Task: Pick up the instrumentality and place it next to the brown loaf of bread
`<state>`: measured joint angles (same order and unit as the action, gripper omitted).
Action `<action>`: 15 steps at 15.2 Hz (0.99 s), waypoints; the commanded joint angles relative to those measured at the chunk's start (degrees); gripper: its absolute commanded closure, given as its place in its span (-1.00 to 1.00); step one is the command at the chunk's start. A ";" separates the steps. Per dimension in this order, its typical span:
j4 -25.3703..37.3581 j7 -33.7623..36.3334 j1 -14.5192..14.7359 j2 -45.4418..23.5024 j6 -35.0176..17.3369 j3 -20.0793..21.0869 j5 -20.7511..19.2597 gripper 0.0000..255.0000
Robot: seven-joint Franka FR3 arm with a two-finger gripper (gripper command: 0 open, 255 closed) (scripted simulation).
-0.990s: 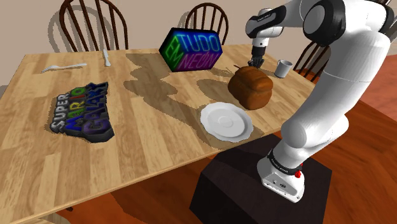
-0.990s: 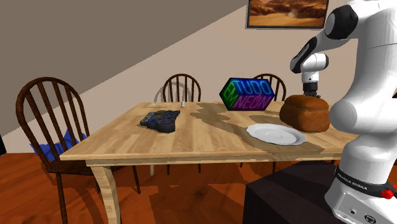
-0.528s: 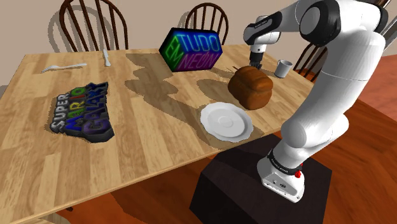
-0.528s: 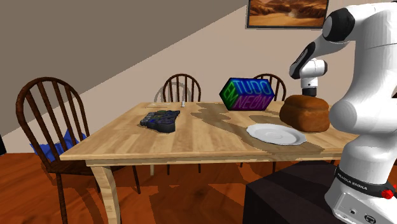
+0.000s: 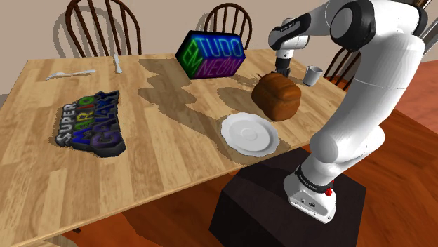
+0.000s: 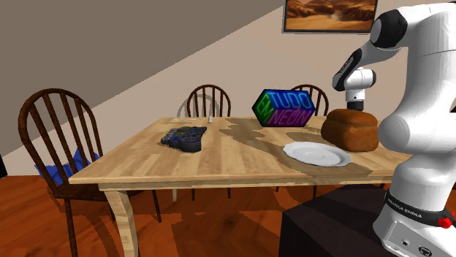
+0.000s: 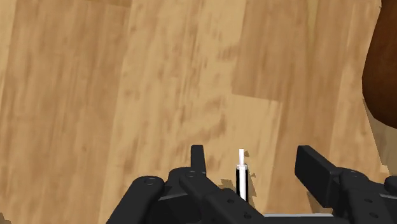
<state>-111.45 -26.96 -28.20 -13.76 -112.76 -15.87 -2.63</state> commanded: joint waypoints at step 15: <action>6.01 0.11 0.31 1.12 7.12 0.08 -0.14 -1.00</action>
<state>-105.46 -26.84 -27.89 -12.64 -105.66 -15.79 -2.77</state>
